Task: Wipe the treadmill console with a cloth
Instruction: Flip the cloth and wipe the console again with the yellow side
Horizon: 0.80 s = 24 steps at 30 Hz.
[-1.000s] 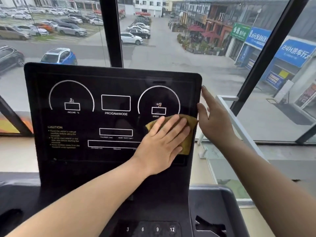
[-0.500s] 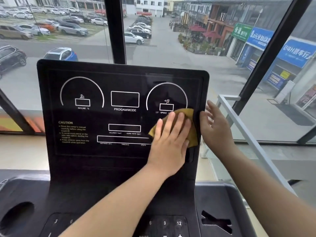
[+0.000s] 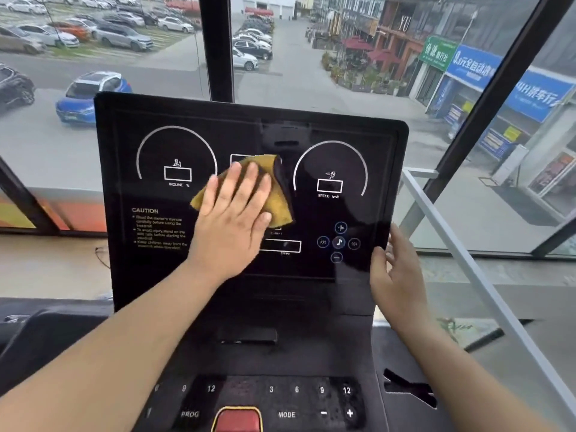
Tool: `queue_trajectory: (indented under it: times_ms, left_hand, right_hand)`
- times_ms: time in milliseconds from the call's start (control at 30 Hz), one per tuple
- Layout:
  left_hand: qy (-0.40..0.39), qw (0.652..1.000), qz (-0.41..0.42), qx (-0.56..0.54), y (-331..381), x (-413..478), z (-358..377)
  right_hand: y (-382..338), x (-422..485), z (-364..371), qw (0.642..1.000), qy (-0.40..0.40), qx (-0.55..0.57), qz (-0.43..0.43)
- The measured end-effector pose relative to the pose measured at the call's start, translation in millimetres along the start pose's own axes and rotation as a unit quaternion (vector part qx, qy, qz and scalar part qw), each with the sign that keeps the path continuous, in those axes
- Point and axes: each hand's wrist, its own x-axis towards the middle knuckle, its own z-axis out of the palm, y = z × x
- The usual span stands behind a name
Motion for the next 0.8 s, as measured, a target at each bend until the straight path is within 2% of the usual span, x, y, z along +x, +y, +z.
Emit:
queue_trajectory:
  times_ms: [67,100,167,267,333,433,533,600,667,733,800]
  left_hand:
    - [0.003,0.998,-0.049,-0.026,21,-19,10]
    - [-0.011,0.999,-0.027,-0.030,32,-33,17]
    - [-0.061,0.994,0.087,-0.019,37,-61,25]
    - [-0.115,0.958,0.263,0.017,-5,-65,18]
    - [-0.102,0.947,0.303,0.045,-43,-44,4]
    - [-0.050,0.982,0.178,0.042,-89,-12,-18]
    - [-0.005,0.998,0.057,-0.009,-74,-13,-19]
    - [-0.017,0.998,0.055,-0.032,-50,-38,-5]
    - [-0.063,0.987,0.143,-0.024,-44,-71,8]
    - [-0.110,0.962,0.249,-0.008,-62,-85,9]
    - [-0.117,0.942,0.314,0.018,-95,-76,1]
  right_hand:
    - [-8,-10,11,0.996,0.016,-0.084,-0.011]
    - [-14,-13,18,0.993,0.021,-0.116,-0.018]
    - [-23,-18,37,0.984,0.028,-0.169,-0.051]
    - [-33,-30,61,0.982,0.037,-0.177,-0.061]
    - [-37,-37,70,0.986,0.037,-0.159,-0.033]
    - [-44,-47,76,0.989,0.038,-0.142,-0.010]
    - [-55,-52,82,0.990,0.036,-0.132,-0.017]
    - [-62,-58,89,0.990,0.036,-0.132,-0.035]
    - [-69,-66,100,0.989,0.024,-0.135,-0.051]
    - [-73,-76,110,0.988,0.002,-0.133,-0.076]
    - [-77,-84,118,0.986,-0.017,-0.132,-0.100]
